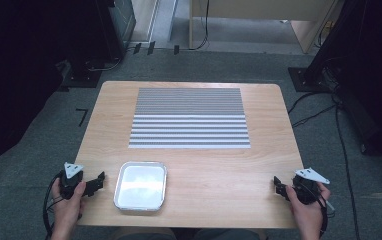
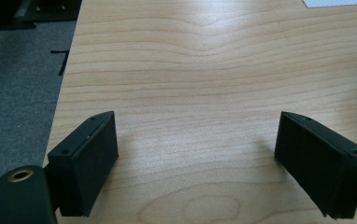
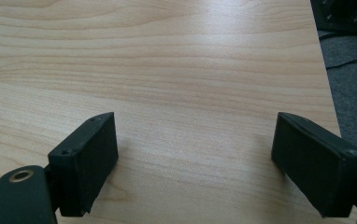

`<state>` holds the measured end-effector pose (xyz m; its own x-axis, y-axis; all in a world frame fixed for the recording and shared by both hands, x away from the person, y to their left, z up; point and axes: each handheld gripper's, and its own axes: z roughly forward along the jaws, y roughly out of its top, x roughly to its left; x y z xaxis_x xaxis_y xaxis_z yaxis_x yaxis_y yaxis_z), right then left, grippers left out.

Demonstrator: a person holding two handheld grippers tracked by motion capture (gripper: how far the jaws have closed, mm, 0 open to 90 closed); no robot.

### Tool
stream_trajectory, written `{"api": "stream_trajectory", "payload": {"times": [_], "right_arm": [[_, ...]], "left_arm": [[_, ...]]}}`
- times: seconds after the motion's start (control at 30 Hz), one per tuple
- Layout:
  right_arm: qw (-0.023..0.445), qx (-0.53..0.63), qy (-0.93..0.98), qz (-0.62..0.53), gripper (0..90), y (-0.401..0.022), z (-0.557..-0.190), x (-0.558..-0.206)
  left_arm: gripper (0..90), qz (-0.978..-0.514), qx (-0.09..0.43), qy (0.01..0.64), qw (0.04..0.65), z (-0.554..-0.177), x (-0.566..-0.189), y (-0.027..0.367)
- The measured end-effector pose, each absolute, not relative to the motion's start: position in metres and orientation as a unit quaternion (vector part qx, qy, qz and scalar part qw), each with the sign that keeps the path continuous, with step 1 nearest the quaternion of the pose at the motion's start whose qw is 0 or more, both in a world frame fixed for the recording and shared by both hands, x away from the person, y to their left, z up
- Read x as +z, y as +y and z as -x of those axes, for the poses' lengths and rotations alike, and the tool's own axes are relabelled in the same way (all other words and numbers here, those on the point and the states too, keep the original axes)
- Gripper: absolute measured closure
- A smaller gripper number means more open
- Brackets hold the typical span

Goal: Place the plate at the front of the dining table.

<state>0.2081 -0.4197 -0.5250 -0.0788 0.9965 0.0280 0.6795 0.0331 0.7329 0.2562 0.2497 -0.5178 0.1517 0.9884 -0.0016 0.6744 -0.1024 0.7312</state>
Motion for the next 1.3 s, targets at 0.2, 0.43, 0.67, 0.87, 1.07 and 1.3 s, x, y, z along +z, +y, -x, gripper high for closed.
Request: {"api": "stream_trajectory", "payload": {"times": [0.2, 0.43, 0.67, 0.87, 1.07, 1.3], "right_arm": [[0.271, 0.307, 0.652, -0.638, 20.6, -0.417, -0.208, -0.523], [0.277, 0.348, 0.625, -0.642, 16.6, -0.411, -0.207, -0.510], [0.300, 0.366, 0.595, -0.649, 21.6, -0.400, -0.208, -0.495], [0.293, 0.383, 0.595, -0.643, 26.4, -0.387, -0.210, -0.487], [0.258, 0.432, 0.602, -0.621, 45.6, -0.363, -0.212, -0.487], [0.242, 0.422, 0.628, -0.607, 46.2, -0.339, -0.217, -0.492]], "left_arm": [[12.0, -0.697, 0.245, 0.615, 0.275, -0.255, -0.512, 0.250], [13.5, -0.680, 0.244, 0.621, 0.304, -0.248, -0.489, 0.253], [21.0, -0.674, 0.183, 0.631, 0.337, -0.246, -0.480, 0.252], [27.2, -0.670, 0.186, 0.631, 0.343, -0.243, -0.476, 0.246], [24.3, -0.686, 0.182, 0.612, 0.348, -0.241, -0.471, 0.233], [27.0, -0.691, 0.171, 0.602, 0.360, -0.238, -0.468, 0.228]]}}
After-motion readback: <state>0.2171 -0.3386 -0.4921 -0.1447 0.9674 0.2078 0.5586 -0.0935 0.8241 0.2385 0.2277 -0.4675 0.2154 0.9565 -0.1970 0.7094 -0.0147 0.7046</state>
